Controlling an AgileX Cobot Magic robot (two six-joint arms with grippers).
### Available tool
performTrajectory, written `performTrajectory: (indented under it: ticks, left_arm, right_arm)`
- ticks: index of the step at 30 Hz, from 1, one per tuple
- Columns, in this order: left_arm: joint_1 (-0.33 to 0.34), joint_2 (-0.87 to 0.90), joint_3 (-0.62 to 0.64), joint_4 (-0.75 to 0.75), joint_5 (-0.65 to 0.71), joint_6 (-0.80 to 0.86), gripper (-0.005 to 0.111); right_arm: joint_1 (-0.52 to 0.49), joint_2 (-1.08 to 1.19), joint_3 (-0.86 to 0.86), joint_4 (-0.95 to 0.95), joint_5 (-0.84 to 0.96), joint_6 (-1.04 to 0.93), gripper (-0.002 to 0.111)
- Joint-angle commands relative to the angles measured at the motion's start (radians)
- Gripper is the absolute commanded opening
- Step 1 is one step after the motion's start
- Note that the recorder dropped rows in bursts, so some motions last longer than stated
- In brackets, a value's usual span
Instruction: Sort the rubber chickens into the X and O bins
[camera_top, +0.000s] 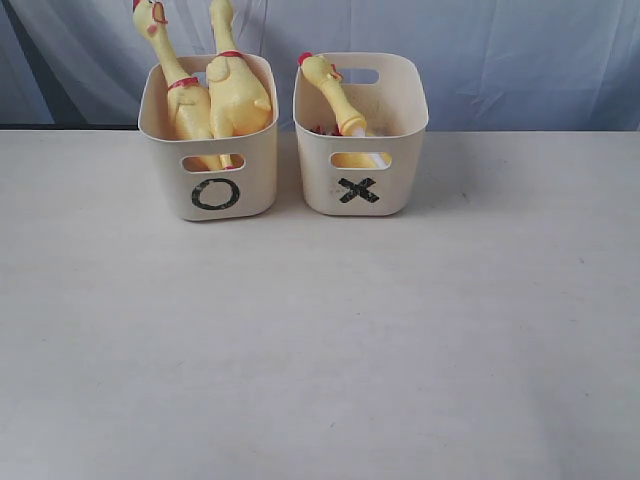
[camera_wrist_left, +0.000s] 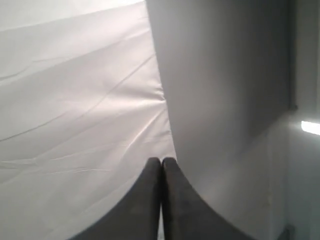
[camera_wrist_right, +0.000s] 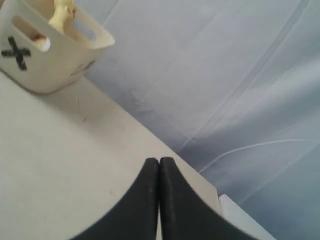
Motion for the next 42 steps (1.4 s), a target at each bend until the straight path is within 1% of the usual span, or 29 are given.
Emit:
performTrajectory:
  ticks: [1,2,4,5,6,7,8,9,10,13,21,27,29,31,32,33,36,38,39,42]
  left_arm:
    - [-0.010,-0.005,0.004,-0.039,0.184,0.000,0.000]
    - [-0.010,-0.005,0.004,-0.032,0.213,0.000,0.000]
    - [-0.010,-0.005,0.004,-0.029,0.326,0.000,0.000]
    - [-0.010,-0.005,0.004,-0.029,0.441,0.000,0.000]
    - [-0.010,-0.005,0.004,-0.029,0.512,0.000,0.000]
    - [-0.010,-0.005,0.004,-0.031,0.650,0.000,0.000]
    - [-0.010,-0.005,0.004,-0.031,0.720,0.000,0.000]
    - [-0.010,-0.005,0.004,-0.045,0.820,0.000,0.000]
    - [-0.010,-0.005,0.004,-0.066,0.846,0.000,0.000]
    - [-0.010,-0.005,0.004,-0.055,0.844,0.000,0.000]
    - [-0.010,-0.005,0.004,-0.048,0.842,0.002,0.000]
    - [-0.010,-0.005,0.004,-0.048,0.832,0.002,0.000]
    - [-0.010,-0.005,0.004,-0.048,0.825,0.042,0.000]
    - [-0.010,-0.005,0.004,-0.046,0.823,0.181,0.000]
    - [-0.010,-0.005,0.004,-0.047,0.822,0.304,0.000]
    - [-0.010,-0.005,0.004,-0.047,0.815,0.475,0.000]
    - [-0.010,-0.005,0.004,-0.048,0.785,1.088,0.000]
    - [-0.010,-0.005,0.004,-0.048,0.783,1.364,0.000]
    - [-0.010,-0.005,0.004,-0.048,0.783,1.479,0.000]
    - [-0.010,-0.005,0.004,-0.055,0.789,1.682,0.000]
  right_arm:
    - [-0.008,-0.005,0.094,-0.131,-0.009,0.003,-0.001]
    - [-0.008,-0.005,0.094,-0.136,-0.001,0.003,-0.001]
    - [-0.008,-0.005,0.094,-0.160,0.012,0.006,-0.001]
    - [-0.008,-0.005,0.094,-0.189,0.012,0.006,-0.001]
    - [-0.008,-0.005,0.094,-0.204,0.012,0.006,-0.001]
    - [-0.008,-0.005,0.094,-0.210,0.012,0.006,-0.001]
    - [-0.008,-0.005,0.094,-0.210,0.012,0.006,-0.001]
    - [-0.008,-0.005,0.094,-0.188,0.010,0.006,-0.001]
    - [-0.008,-0.005,0.094,-0.149,0.014,0.006,-0.001]
    - [-0.008,-0.005,0.094,-0.072,0.014,0.006,-0.001]
    - [-0.008,-0.005,0.094,0.045,0.022,0.006,-0.001]
    - [-0.008,-0.005,0.094,0.057,0.028,0.006,-0.001]
    - [-0.008,-0.005,0.094,0.055,0.027,0.006,-0.001]
    - [-0.008,-0.005,0.094,0.052,0.027,0.006,-0.001]
    - [-0.008,-0.005,0.094,0.052,0.027,0.006,-0.001]
    - [-0.008,-0.005,0.094,0.052,0.027,0.006,-0.001]
    - [-0.008,-0.005,0.094,0.052,0.027,0.006,-0.001]
    - [-0.008,-0.005,0.094,0.052,0.027,0.006,-0.001]
    - [-0.008,-0.005,0.094,0.052,0.027,0.006,-0.001]
    - [-0.008,-0.005,0.094,0.052,0.027,0.006,-0.001]
